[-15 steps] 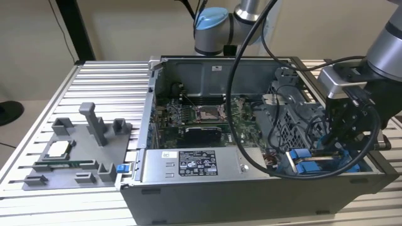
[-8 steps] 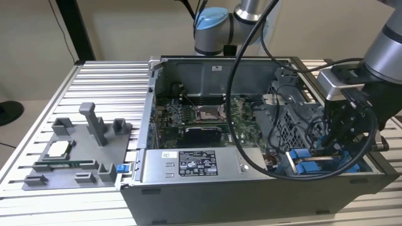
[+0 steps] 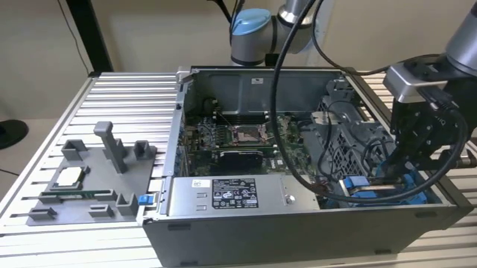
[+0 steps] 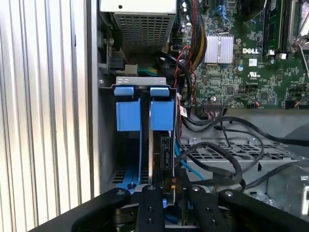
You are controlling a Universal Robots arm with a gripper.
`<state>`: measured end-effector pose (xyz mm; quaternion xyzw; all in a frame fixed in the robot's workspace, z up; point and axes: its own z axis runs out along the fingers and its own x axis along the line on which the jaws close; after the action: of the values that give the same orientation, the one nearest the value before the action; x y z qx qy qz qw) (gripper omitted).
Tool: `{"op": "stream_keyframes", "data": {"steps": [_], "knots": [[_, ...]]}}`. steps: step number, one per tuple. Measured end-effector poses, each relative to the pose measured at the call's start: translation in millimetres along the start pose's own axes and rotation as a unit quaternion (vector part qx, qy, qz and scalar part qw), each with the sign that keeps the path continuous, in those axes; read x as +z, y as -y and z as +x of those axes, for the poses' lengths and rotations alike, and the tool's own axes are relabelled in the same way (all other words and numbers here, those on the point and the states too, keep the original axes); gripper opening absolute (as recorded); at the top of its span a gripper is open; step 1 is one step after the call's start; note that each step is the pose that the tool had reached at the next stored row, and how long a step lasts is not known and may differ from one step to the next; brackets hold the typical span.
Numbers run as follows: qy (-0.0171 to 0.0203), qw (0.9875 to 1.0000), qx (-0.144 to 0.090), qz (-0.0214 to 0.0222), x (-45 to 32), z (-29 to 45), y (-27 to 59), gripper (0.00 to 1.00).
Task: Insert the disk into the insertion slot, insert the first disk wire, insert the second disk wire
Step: 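Insert the first disk wire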
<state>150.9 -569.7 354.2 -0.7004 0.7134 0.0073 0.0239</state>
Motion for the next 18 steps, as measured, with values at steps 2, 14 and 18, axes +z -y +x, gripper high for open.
{"op": "stream_keyframes", "data": {"steps": [2,14,18], "knots": [[0.0000,1.0000,0.000,-0.0001,-7.7,-0.3,0.2,0.00],[-0.0001,1.0000,0.000,-0.0008,-29.1,-1.4,1.6,0.00],[-0.0001,1.0000,0.000,-0.0042,-28.8,-1.6,13.1,0.00]]}}
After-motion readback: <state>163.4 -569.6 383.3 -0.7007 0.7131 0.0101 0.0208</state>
